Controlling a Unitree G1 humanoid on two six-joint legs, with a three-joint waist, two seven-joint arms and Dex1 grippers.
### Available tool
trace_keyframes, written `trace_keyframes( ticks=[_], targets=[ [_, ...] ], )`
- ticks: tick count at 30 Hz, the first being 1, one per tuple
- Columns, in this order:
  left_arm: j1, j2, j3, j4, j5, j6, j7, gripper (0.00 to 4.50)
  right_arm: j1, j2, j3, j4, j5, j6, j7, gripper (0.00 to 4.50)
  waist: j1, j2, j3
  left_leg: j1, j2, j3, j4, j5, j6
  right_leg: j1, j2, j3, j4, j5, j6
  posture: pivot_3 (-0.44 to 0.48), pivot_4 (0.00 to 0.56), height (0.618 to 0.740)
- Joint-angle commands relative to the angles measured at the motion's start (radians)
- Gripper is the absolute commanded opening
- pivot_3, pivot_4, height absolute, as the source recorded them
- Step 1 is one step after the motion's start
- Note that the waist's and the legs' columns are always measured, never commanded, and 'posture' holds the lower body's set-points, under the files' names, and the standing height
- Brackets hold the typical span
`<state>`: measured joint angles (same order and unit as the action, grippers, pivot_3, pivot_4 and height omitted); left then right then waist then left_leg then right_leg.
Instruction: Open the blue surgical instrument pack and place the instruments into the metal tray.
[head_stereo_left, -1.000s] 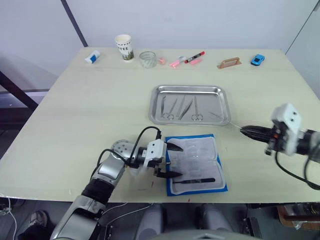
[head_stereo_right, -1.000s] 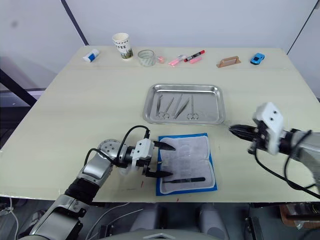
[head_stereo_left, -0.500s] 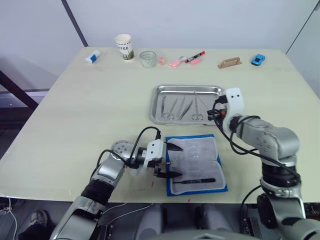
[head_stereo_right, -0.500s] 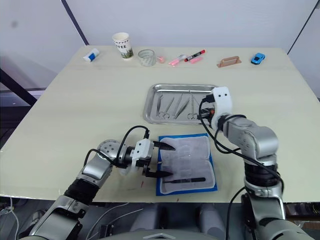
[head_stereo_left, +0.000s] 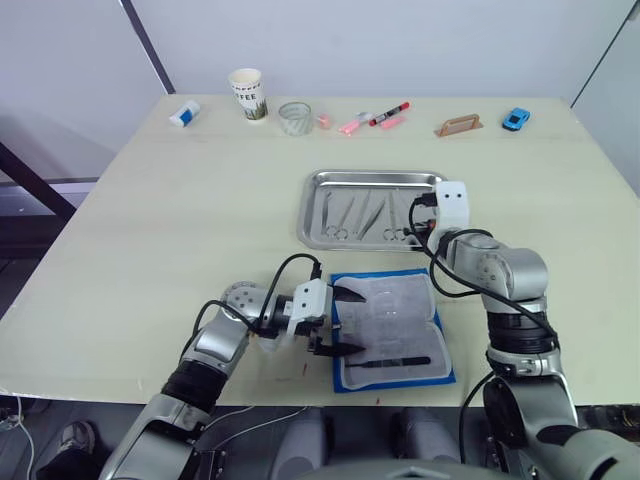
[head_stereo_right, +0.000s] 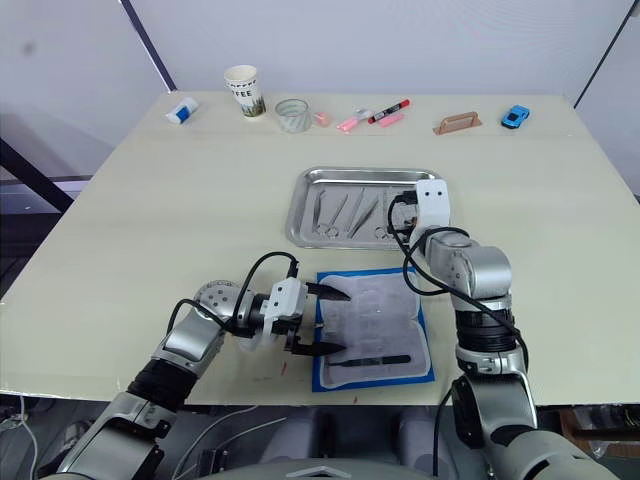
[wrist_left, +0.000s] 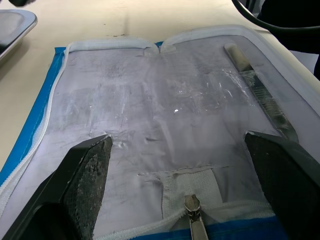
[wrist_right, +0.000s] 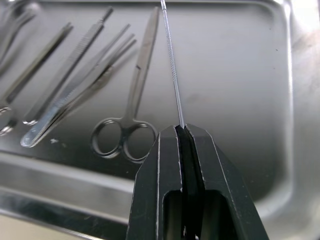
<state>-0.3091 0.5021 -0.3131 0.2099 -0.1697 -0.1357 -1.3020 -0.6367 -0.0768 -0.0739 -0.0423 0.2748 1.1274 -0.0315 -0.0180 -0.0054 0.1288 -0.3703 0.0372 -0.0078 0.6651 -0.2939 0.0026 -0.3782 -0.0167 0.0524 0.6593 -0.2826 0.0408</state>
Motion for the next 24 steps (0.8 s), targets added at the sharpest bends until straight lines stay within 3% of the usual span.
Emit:
trace_keyframes(
  ticks=[1,19,20,21,24],
  targets=[
    [0.046,0.007,-0.035,0.037,0.038,0.026,0.007,4.50,-0.034,0.007,-0.016,-0.008,-0.012,-0.036,-0.006,0.06,0.000,0.000,0.000,0.000,0.000,0.000,0.000,0.000,0.000,0.000,0.000,0.000,0.000,0.000,0.000,0.000,0.150,0.740],
    [0.063,0.017,-0.032,-0.007,0.031,0.053,0.016,4.50,-0.043,0.031,-0.015,0.083,-0.048,-0.102,0.006,0.06,-0.008,0.001,0.001,0.000,0.001,0.000,-0.001,0.000,0.000,0.000,0.000,0.000,-0.001,0.000,0.000,0.000,0.150,0.740],
    [0.065,0.018,-0.032,-0.010,0.031,0.055,0.017,4.50,-0.042,0.031,-0.015,0.081,-0.048,-0.100,0.008,0.68,-0.009,0.001,0.001,0.000,0.001,0.000,-0.001,0.000,0.000,0.000,-0.001,0.000,-0.001,0.000,0.000,0.000,0.150,0.740],
    [0.067,0.019,-0.032,-0.012,0.030,0.056,0.018,4.50,-0.041,0.029,-0.014,0.078,-0.048,-0.099,0.011,0.96,-0.011,0.001,0.001,0.000,0.001,0.000,-0.001,0.000,0.000,0.000,-0.001,0.000,-0.001,0.000,0.000,0.000,0.150,0.740],
    [0.072,0.020,-0.032,-0.020,0.030,0.059,0.020,4.50,-0.036,0.025,-0.009,0.062,-0.045,-0.093,0.021,2.39,-0.016,0.001,0.001,0.000,0.001,0.000,-0.001,0.000,0.000,0.000,-0.001,0.000,-0.002,0.000,0.000,0.000,0.150,0.740]
  ],
)
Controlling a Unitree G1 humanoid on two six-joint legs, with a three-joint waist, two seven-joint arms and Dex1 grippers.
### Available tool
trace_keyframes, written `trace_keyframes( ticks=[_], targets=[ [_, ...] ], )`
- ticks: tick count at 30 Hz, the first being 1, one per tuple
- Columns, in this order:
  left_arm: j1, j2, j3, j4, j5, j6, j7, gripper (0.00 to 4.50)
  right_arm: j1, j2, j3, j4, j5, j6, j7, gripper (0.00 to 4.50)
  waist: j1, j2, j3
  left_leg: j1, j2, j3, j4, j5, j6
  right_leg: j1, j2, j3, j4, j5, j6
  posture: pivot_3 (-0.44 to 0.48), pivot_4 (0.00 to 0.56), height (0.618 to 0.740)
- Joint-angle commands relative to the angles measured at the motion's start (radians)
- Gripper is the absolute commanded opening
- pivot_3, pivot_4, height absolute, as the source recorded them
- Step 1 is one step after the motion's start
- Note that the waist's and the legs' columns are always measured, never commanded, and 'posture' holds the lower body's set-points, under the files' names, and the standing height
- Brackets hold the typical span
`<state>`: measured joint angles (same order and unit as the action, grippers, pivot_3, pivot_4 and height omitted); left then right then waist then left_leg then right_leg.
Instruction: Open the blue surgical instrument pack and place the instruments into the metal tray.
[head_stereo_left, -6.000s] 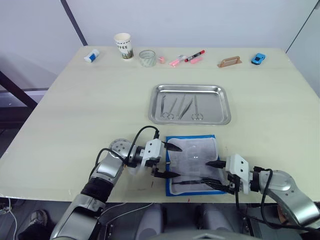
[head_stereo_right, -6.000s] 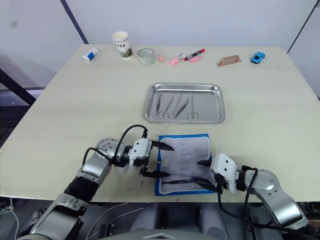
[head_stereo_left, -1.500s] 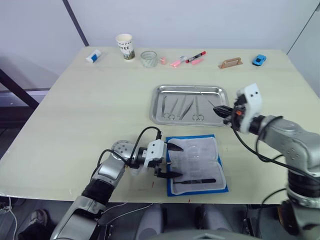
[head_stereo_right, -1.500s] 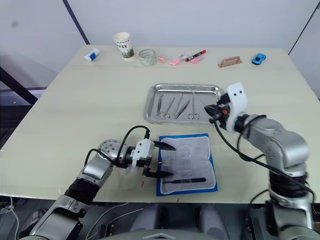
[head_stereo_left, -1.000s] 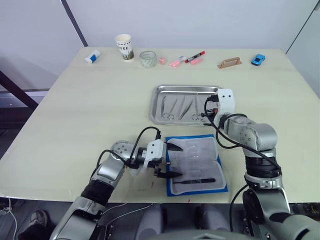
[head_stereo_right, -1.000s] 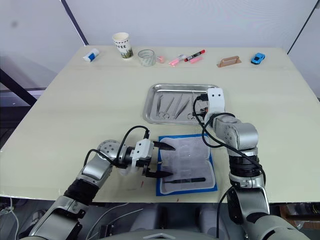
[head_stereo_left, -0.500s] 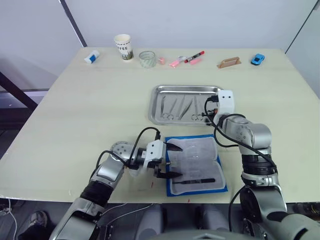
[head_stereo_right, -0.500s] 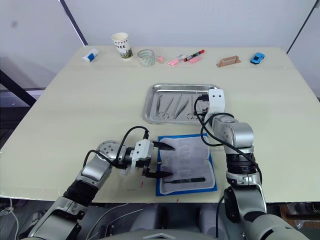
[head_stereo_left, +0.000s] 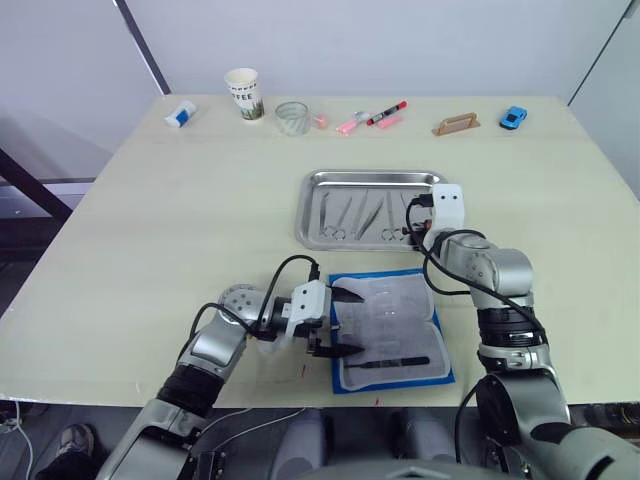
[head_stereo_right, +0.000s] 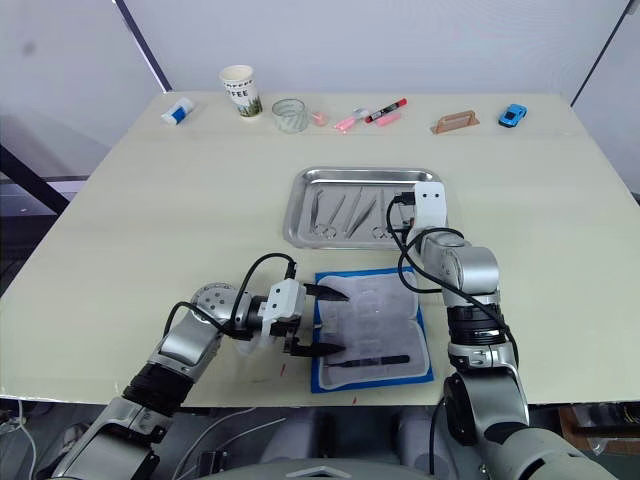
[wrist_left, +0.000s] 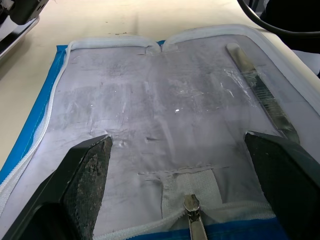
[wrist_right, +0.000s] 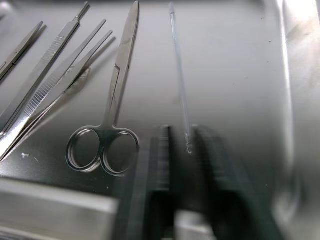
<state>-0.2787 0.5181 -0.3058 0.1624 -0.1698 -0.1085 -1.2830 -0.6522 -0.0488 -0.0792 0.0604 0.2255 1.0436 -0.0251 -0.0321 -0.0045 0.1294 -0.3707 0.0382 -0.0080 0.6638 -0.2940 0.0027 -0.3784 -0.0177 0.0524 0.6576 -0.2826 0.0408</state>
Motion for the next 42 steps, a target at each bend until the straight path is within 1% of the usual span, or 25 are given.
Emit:
trace_keyframes(
  ticks=[1,3,6,8,10,11,13,17,20,21,22,23,24,28,32,35,42],
  targets=[
    [0.043,0.004,-0.039,0.026,0.030,0.033,0.002,4.50,-0.012,-0.013,0.005,-0.063,0.011,-0.001,0.033,2.83,-0.003,0.000,0.000,0.000,0.000,0.000,0.000,0.000,0.000,0.000,0.000,0.000,0.000,0.000,0.000,0.000,0.150,0.740],
    [0.046,0.003,-0.037,0.027,0.029,0.033,0.004,4.50,0.031,-0.070,0.069,-0.151,0.021,-0.045,0.129,2.83,-0.002,0.001,0.000,0.000,0.000,0.000,0.000,0.000,0.000,0.000,0.000,0.000,0.000,0.000,0.000,0.000,0.150,0.740],
    [0.047,0.001,-0.036,0.030,0.028,0.031,0.004,4.50,0.094,-0.131,0.118,-0.255,0.038,-0.112,0.231,2.83,-0.004,0.001,0.001,-0.002,0.000,-0.002,-0.001,0.000,0.001,0.000,-0.001,0.000,-0.002,-0.001,0.001,0.000,0.150,0.740],
    [0.047,-0.002,-0.035,0.036,0.028,0.027,0.003,4.50,0.191,-0.186,0.124,-0.368,0.105,-0.243,0.400,2.83,-0.003,0.001,0.001,-0.002,0.000,-0.001,-0.001,-0.001,0.003,0.000,-0.001,0.000,-0.003,-0.001,0.001,0.000,0.150,0.740],
    [0.045,-0.004,-0.035,0.041,0.028,0.023,0.002,4.50,0.263,-0.229,0.105,-0.451,0.174,-0.305,0.521,2.83,0.000,0.001,0.001,-0.003,0.000,-0.004,-0.001,-0.002,0.003,0.000,-0.001,-0.002,-0.005,-0.001,0.002,0.000,0.150,0.740],
    [0.044,-0.004,-0.034,0.044,0.026,0.022,-0.001,4.50,0.301,-0.274,0.091,-0.490,0.213,-0.328,0.600,2.83,-0.002,0.002,0.001,-0.004,0.000,-0.003,-0.001,-0.002,0.004,0.000,0.000,-0.001,-0.005,-0.001,0.002,0.000,0.150,0.740],
    [0.043,-0.004,-0.033,0.048,0.023,0.021,-0.007,4.50,0.354,-0.357,0.075,-0.535,0.276,-0.344,0.729,2.83,-0.001,0.002,0.002,-0.005,-0.001,-0.003,0.000,-0.002,0.004,0.000,-0.001,0.000,-0.005,-0.001,0.002,0.000,0.150,0.740],
    [0.041,-0.002,-0.034,0.053,0.021,0.019,-0.016,4.50,0.417,-0.490,0.049,-0.554,0.366,-0.382,0.913,2.83,-0.003,0.001,0.002,-0.004,-0.001,-0.003,0.002,-0.002,0.004,0.001,-0.001,0.000,-0.005,0.000,0.003,0.000,0.150,0.740],
    [0.038,0.006,-0.032,0.053,0.016,0.020,-0.033,4.50,0.488,-0.627,0.044,-0.569,0.383,-0.432,1.077,2.83,-0.002,0.001,0.003,-0.004,-0.001,-0.003,0.002,-0.002,0.004,0.001,0.000,0.000,-0.005,0.000,0.003,0.000,0.150,0.740],
    [0.037,0.009,-0.031,0.053,0.013,0.021,-0.038,4.50,0.510,-0.663,0.038,-0.575,0.390,-0.444,1.117,3.36,-0.002,0.001,0.003,-0.004,-0.001,-0.003,0.002,-0.002,0.004,0.001,0.000,-0.001,-0.005,0.000,0.003,0.000,0.150,0.740],
    [0.036,0.012,-0.030,0.053,0.011,0.021,-0.043,4.50,0.528,-0.690,0.029,-0.579,0.398,-0.455,1.144,3.61,-0.001,0.001,0.003,-0.005,-0.001,-0.003,0.002,-0.002,0.004,0.001,0.000,-0.001,-0.005,0.000,0.003,0.000,0.150,0.740],
    [0.034,0.016,-0.029,0.056,0.011,0.019,-0.049,4.50,0.554,-0.728,0.021,-0.584,0.396,-0.476,1.181,4.10,0.000,0.000,0.003,-0.005,-0.001,-0.003,0.002,-0.002,0.004,0.001,0.000,-0.001,-0.006,0.000,0.003,0.000,0.150,0.740],
    [0.033,0.019,-0.029,0.058,0.010,0.017,-0.054,4.50,0.579,-0.761,0.017,-0.588,0.385,-0.505,1.214,4.45,0.000,0.000,0.003,-0.005,-0.001,-0.003,0.002,-0.002,0.004,0.001,0.000,-0.001,-0.006,0.000,0.003,0.000,0.150,0.740],
    [0.032,0.027,-0.027,0.060,0.001,0.016,-0.071,4.50,0.659,-0.846,0.003,-0.592,0.343,-0.602,1.292,4.45,-0.002,-0.001,0.004,-0.005,-0.001,-0.003,0.002,-0.002,0.004,0.001,0.001,0.000,-0.006,0.000,0.003,0.000,0.150,0.740],
    [0.030,0.032,-0.027,0.057,-0.004,0.019,-0.083,4.50,0.702,-0.886,-0.006,-0.576,0.282,-0.696,1.310,4.45,-0.002,-0.001,0.004,-0.004,-0.001,-0.002,0.003,-0.002,0.004,0.001,0.001,0.000,-0.005,0.000,0.003,0.000,0.150,0.740],
    [0.027,0.033,-0.030,0.055,-0.003,0.022,-0.087,4.50,0.711,-0.881,0.009,-0.571,0.249,-0.727,1.285,4.45,-0.002,-0.002,0.005,-0.004,-0.001,-0.002,0.002,-0.002,0.004,0.001,0.002,0.000,-0.006,0.000,0.003,0.000,0.150,0.740],
    [0.017,0.033,-0.037,0.049,-0.001,0.033,-0.091,4.50,0.664,-0.820,0.138,-0.549,0.177,-0.757,1.243,4.45,-0.001,-0.003,0.005,-0.004,-0.001,-0.002,0.003,-0.002,0.004,0.001,0.002,0.000,-0.005,0.000,0.003,0.000,0.150,0.740]
  ],
)
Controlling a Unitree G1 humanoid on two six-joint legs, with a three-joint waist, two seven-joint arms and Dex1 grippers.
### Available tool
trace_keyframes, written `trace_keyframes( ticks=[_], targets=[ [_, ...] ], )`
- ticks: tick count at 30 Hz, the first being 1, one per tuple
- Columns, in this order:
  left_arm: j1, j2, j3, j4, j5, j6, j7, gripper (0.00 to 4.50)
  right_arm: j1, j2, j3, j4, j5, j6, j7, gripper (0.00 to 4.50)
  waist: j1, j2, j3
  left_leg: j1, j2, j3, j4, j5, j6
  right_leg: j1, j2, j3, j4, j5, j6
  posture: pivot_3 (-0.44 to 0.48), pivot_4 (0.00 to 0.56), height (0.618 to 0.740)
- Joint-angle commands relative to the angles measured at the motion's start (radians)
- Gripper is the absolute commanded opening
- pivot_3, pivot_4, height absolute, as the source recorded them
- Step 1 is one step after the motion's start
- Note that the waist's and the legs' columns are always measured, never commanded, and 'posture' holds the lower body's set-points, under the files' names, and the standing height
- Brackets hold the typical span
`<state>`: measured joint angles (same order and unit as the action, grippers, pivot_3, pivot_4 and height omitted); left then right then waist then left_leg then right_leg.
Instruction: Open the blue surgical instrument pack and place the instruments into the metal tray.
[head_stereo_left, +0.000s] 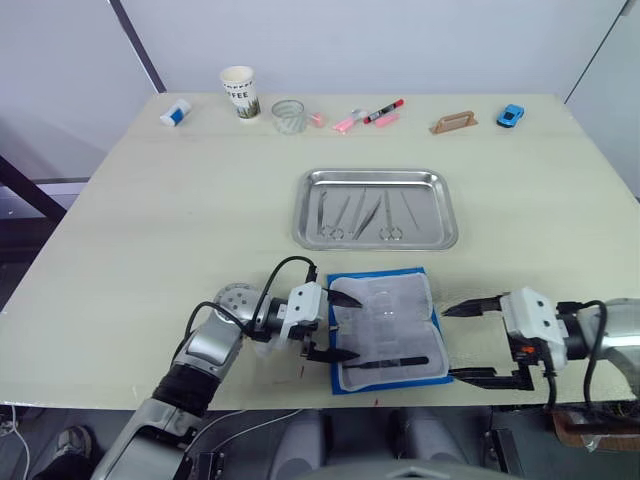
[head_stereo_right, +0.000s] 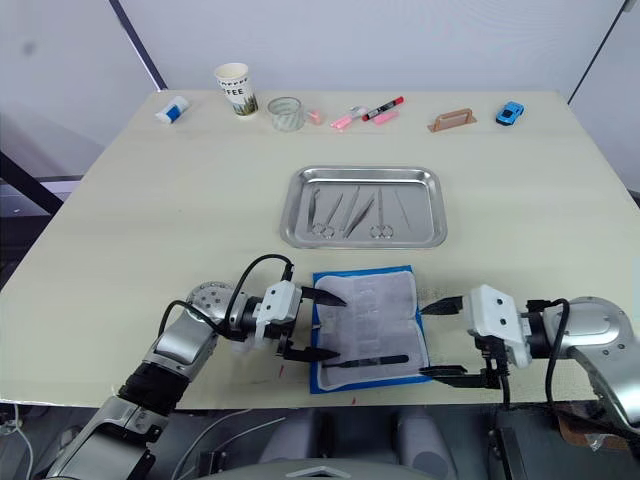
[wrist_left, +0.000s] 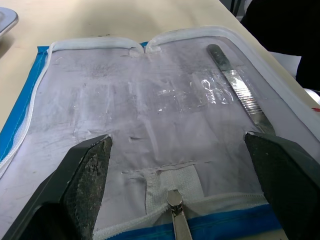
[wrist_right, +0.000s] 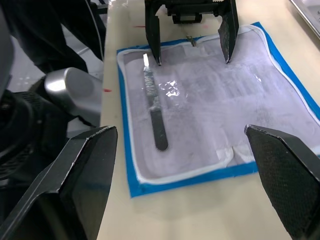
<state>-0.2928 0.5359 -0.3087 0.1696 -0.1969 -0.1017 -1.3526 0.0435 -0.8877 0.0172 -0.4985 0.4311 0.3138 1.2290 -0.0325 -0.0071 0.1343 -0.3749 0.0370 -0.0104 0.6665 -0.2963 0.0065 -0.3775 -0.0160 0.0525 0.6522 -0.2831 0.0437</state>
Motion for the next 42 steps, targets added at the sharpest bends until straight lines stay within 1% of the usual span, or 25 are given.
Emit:
trace_keyframes(
  ticks=[1,3,4,8,18,23,32,38,41,42],
  targets=[
    [0.028,0.015,-0.036,0.044,0.027,0.026,-0.022,4.50,-0.041,0.029,0.061,0.021,-0.038,-0.031,-0.014,4.22,0.000,0.000,0.000,0.000,0.000,0.000,0.000,0.000,0.000,0.000,0.000,0.000,0.000,0.000,0.000,0.000,0.150,0.740],
    [0.024,0.015,-0.036,0.049,0.029,0.024,-0.023,4.50,-0.057,0.045,0.089,0.038,-0.055,-0.037,-0.021,3.59,0.002,-0.001,0.000,0.000,0.000,0.000,0.001,0.000,0.000,0.000,0.000,0.000,0.000,0.000,0.000,0.000,0.150,0.740],
    [0.022,0.016,-0.037,0.052,0.029,0.023,-0.023,4.50,-0.064,0.058,0.110,0.055,-0.081,-0.058,-0.029,3.13,0.003,-0.001,0.000,0.000,0.000,0.000,0.001,0.000,0.000,0.000,0.000,0.000,0.000,0.000,0.000,0.000,0.150,0.740],
    [0.021,0.018,-0.036,0.055,0.031,0.021,-0.020,4.50,-0.067,0.096,0.164,0.095,-0.127,-0.097,-0.045,3.13,0.006,-0.001,0.000,0.000,0.000,0.000,0.001,0.000,0.000,0.000,0.000,0.000,0.000,0.000,0.000,0.000,0.150,0.740],
    [0.024,0.022,-0.035,0.024,0.026,0.042,-0.011,4.50,-0.050,0.126,0.216,0.157,-0.189,-0.171,-0.063,3.13,0.007,-0.001,0.000,0.001,0.000,0.000,0.002,0.000,0.000,0.000,0.000,0.000,0.003,0.000,0.000,0.000,0.150,0.740],
    [0.020,0.022,-0.035,0.021,0.025,0.049,-0.010,4.50,-0.050,0.159,0.239,0.194,-0.223,-0.198,-0.091,3.13,0.007,-0.001,0.000,0.001,0.000,0.000,0.002,0.000,0.000,0.000,0.000,0.000,0.003,0.000,0.000,0.000,0.150,0.740],
    [0.011,0.022,-0.034,0.009,0.023,0.068,-0.009,4.50,-0.030,0.158,0.249,0.264,-0.251,-0.262,-0.089,3.13,0.010,-0.002,0.000,0.003,0.000,0.001,0.002,0.000,0.000,0.001,0.000,0.001,0.004,0.000,0.000,0.000,0.150,0.740],
    [0.004,0.015,-0.034,0.055,0.028,0.040,-0.010,4.50,-0.042,0.174,0.272,0.270,-0.258,-0.271,-0.093,3.13,0.016,-0.003,-0.001,0.005,0.000,0.003,0.002,0.000,0.000,0.001,0.000,0.003,0.005,0.000,0.000,0.000,0.150,0.740],
    [0.009,0.013,-0.034,0.074,0.031,0.020,-0.010,4.50,-0.039,0.171,0.289,0.277,-0.273,-0.266,-0.095,2.30,0.016,-0.003,-0.002,0.006,0.000,0.003,0.002,0.000,0.000,0.001,0.001,0.003,0.006,0.000,-0.001,0.000,0.150,0.740],
    [0.010,0.012,-0.034,0.081,0.032,0.013,-0.011,4.50,-0.037,0.165,0.295,0.285,-0.285,-0.265,-0.096,1.79,0.016,-0.003,-0.003,0.006,0.000,0.003,0.002,0.000,0.000,0.002,0.001,0.003,0.006,0.000,-0.001,0.000,0.150,0.740]
  ],
)
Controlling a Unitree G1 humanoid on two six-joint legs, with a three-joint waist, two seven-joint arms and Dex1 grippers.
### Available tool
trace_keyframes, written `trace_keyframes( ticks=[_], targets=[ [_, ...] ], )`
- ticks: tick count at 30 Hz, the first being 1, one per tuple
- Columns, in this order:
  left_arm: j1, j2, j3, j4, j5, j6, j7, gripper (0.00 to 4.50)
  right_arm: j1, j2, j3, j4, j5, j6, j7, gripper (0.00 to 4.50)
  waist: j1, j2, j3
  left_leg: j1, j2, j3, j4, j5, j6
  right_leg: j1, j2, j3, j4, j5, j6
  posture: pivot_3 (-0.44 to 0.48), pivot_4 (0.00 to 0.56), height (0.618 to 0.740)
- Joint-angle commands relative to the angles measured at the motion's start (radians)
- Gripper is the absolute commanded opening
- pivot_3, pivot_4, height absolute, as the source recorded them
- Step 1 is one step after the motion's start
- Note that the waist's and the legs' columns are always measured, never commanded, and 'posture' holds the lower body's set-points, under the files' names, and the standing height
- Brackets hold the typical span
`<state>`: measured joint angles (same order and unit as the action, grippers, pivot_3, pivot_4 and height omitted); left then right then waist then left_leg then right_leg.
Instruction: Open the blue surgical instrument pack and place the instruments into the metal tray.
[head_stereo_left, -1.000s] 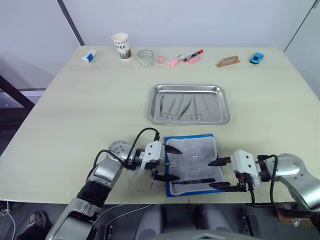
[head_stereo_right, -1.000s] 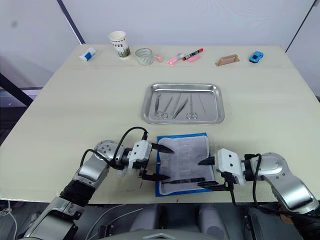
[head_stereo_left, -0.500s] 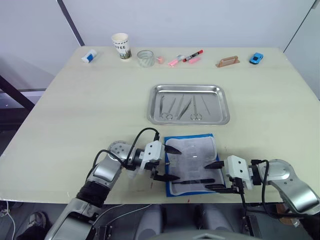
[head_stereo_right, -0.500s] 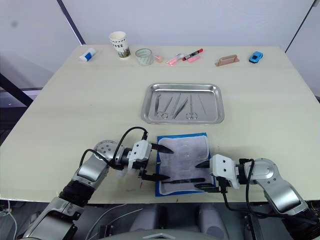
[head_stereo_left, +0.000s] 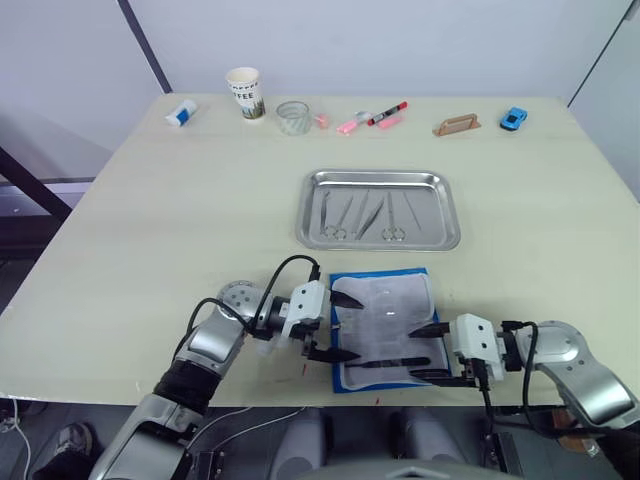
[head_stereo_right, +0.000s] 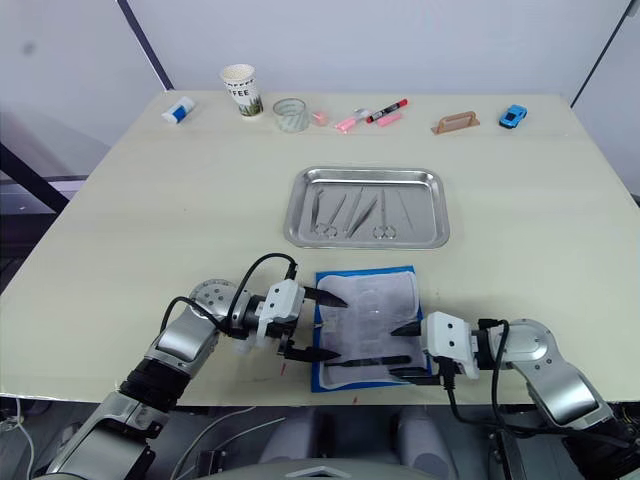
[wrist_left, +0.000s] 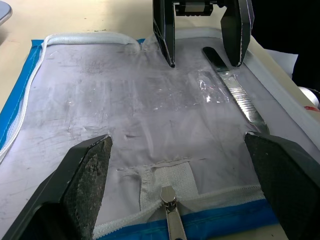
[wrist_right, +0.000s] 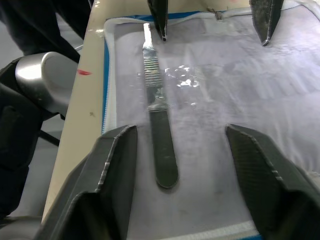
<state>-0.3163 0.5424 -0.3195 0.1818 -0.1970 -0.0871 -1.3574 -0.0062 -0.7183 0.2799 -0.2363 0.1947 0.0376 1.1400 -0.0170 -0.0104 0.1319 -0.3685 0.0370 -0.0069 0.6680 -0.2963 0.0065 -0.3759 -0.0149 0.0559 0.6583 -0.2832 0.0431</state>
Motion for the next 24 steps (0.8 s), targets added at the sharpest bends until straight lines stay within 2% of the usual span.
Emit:
trace_keyframes(
  ticks=[1,3,4,13,24],
  targets=[
    [0.035,0.005,-0.023,0.076,0.032,-0.009,-0.007,4.50,0.014,-0.016,0.040,0.031,-0.063,0.006,-0.003,1.31,0.000,0.000,-0.001,0.001,0.000,0.000,0.000,0.000,0.000,0.000,0.000,0.000,0.000,0.000,0.000,0.000,0.150,0.740],
    [0.035,0.004,-0.022,0.089,0.033,-0.022,-0.007,4.50,0.013,-0.021,0.042,0.040,-0.070,0.012,-0.012,0.35,0.000,-0.001,-0.003,0.002,0.000,0.001,0.000,0.000,0.000,0.001,0.000,0.001,0.000,0.000,0.000,0.000,0.150,0.740],
    [0.035,0.003,-0.022,0.095,0.034,-0.028,-0.008,4.50,0.010,-0.020,0.041,0.042,-0.070,0.016,-0.016,0.06,0.000,-0.002,-0.004,0.003,0.000,0.001,-0.001,0.000,0.000,0.002,0.000,0.001,0.000,0.000,0.000,0.000,0.150,0.740],
    [0.030,-0.007,-0.023,0.143,0.043,-0.066,-0.010,4.50,-0.011,-0.024,0.028,0.031,-0.068,0.026,-0.026,0.06,0.000,-0.002,-0.008,0.005,0.000,0.001,-0.001,0.000,0.000,0.003,0.000,0.001,0.000,0.000,-0.001,0.000,0.150,0.740],
    [0.024,-0.021,-0.030,0.176,0.054,-0.090,-0.004,4.50,-0.050,-0.084,0.004,-0.163,-0.050,0.225,-0.039,0.06,0.005,0.001,-0.009,0.005,0.000,0.001,-0.001,0.000,0.000,0.003,0.000,0.001,0.000,0.000,-0.001,0.000,0.150,0.740]
  ],
)
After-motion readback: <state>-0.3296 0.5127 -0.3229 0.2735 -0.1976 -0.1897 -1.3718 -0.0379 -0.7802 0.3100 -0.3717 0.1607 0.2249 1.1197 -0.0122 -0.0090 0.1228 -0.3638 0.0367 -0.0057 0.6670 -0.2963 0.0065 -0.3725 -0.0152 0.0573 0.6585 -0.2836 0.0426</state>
